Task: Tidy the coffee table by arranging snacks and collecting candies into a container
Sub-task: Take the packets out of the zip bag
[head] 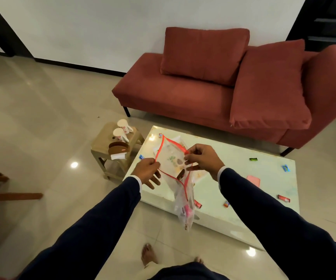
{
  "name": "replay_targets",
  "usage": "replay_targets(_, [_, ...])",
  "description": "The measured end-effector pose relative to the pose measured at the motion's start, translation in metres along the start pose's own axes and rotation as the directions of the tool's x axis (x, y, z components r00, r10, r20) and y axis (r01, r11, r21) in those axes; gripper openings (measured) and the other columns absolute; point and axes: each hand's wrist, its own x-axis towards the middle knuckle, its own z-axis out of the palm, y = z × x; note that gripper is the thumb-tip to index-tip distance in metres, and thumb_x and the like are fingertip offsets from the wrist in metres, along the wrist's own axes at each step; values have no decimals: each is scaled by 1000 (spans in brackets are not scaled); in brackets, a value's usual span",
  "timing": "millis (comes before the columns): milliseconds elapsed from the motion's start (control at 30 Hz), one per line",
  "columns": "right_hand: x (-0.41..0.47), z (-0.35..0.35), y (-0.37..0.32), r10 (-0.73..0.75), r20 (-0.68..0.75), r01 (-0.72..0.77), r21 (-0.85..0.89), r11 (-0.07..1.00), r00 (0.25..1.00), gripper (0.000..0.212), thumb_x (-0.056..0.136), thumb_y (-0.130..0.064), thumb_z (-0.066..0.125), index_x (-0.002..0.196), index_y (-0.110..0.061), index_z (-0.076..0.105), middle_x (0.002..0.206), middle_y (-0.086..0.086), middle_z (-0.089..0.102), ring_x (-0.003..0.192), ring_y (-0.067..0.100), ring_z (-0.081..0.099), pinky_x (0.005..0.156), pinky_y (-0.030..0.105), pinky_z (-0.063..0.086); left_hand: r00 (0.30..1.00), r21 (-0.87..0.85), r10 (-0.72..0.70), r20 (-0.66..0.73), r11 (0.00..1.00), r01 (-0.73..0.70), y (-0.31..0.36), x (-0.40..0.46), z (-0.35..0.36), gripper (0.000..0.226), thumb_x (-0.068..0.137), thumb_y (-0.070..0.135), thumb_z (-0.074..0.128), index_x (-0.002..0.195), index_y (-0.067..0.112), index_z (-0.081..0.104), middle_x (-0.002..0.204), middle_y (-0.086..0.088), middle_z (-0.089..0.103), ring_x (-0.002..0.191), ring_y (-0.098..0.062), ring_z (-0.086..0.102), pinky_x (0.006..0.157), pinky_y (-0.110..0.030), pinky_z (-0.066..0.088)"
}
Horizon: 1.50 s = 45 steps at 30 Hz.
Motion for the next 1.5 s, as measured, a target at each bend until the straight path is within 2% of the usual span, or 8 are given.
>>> replay_targets(300, [23, -74, 19, -146, -328, -17, -445, 895, 933, 17, 83, 11, 64, 95, -2, 66, 105, 18, 67, 85, 32, 69, 71, 45, 63, 978, 12, 111, -174, 994, -111, 19, 3, -42, 26, 96, 35, 50, 98, 14, 66, 75, -3, 78, 65, -26, 77, 60, -37, 58])
replay_targets(500, [4, -8, -7, -675, 11, 476, -719, 507, 737, 27, 82, 3, 63, 99, -17, 67, 102, -1, 58, 94, 16, 50, 80, 22, 41, 955, -154, 221, -197, 955, -253, 53, -6, -23, 21, 86, 28, 47, 85, 10, 59, 80, -9, 79, 71, -30, 78, 56, -34, 55])
replay_targets(633, [1, 27, -30, -343, 328, 475, -613, 631, 880, 43, 94, -52, 60, 126, -24, 62, 112, -8, 65, 94, 13, 63, 82, 25, 52, 930, -189, 287, -229, 924, -331, 72, -15, -19, 20, 92, 23, 48, 81, 12, 61, 80, -8, 79, 74, -30, 78, 53, -31, 54])
replay_targets(733, [14, 28, -42, -251, 330, 415, -727, 547, 910, 23, 98, -19, 57, 119, -21, 67, 109, 1, 73, 91, 22, 72, 77, 33, 60, 922, -257, 309, -231, 895, -365, 77, -17, -30, 27, 99, 25, 46, 81, 14, 62, 88, -8, 80, 80, -32, 78, 55, -31, 56])
replay_targets(1000, [35, 25, -117, -231, 308, 313, -254, 915, 923, 30, 99, 7, 42, 112, 2, 68, 100, 20, 75, 77, 29, 75, 67, 35, 59, 993, -464, -64, -96, 886, 12, -15, -2, -33, 52, 99, 63, 42, 127, 23, 58, 137, -8, 60, 114, -31, 61, 93, -52, 50])
replay_targets(1167, [26, 18, -153, -390, 513, 329, 211, 921, 764, 26, 100, 9, 45, 121, 16, 59, 97, 21, 75, 94, 28, 74, 84, 28, 58, 960, -640, -281, 4, 736, 219, -46, 4, -11, 79, 87, 81, 42, 131, 17, 51, 134, -14, 53, 118, -38, 53, 108, -64, 38])
replay_targets(1300, [12, 8, -178, -498, 580, 257, 450, 855, 645, 25, 96, -4, 56, 118, 0, 68, 102, 14, 77, 103, 26, 73, 106, 45, 42, 977, -772, -209, 44, 614, 166, -35, 5, 2, 98, 80, 91, 33, 142, 17, 48, 141, -20, 52, 131, -47, 50, 103, -66, 41])
replay_targets(1500, [5, -25, -191, -429, 623, 77, 509, 857, 654, 35, 89, -22, 56, 115, -6, 72, 114, 26, 69, 109, 33, 71, 96, 45, 53, 974, -925, 133, -181, 314, -215, -3, 12, 1, 77, 90, 80, 38, 143, 28, 56, 138, -11, 65, 124, -34, 64, 105, -58, 48])
